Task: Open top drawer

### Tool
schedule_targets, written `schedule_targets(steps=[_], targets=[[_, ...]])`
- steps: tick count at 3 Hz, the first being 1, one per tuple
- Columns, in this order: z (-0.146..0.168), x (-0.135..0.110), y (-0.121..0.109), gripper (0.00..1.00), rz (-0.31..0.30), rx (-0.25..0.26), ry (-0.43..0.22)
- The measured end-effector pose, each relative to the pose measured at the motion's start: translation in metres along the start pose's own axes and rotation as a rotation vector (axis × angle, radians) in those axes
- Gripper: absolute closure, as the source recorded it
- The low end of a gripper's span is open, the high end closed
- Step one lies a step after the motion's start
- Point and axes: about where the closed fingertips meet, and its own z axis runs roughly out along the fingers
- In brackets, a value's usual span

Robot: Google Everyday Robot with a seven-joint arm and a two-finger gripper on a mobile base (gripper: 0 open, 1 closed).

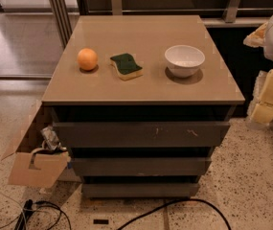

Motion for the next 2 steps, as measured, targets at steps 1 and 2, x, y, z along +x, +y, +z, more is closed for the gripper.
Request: schedule_targets(steps=[1, 2], targets=[[0.000, 0.000, 0.000, 0.00, 0.000, 0.000, 0.000], [0.015, -0.003, 0.000, 0.00, 0.001, -0.011, -0.050]])
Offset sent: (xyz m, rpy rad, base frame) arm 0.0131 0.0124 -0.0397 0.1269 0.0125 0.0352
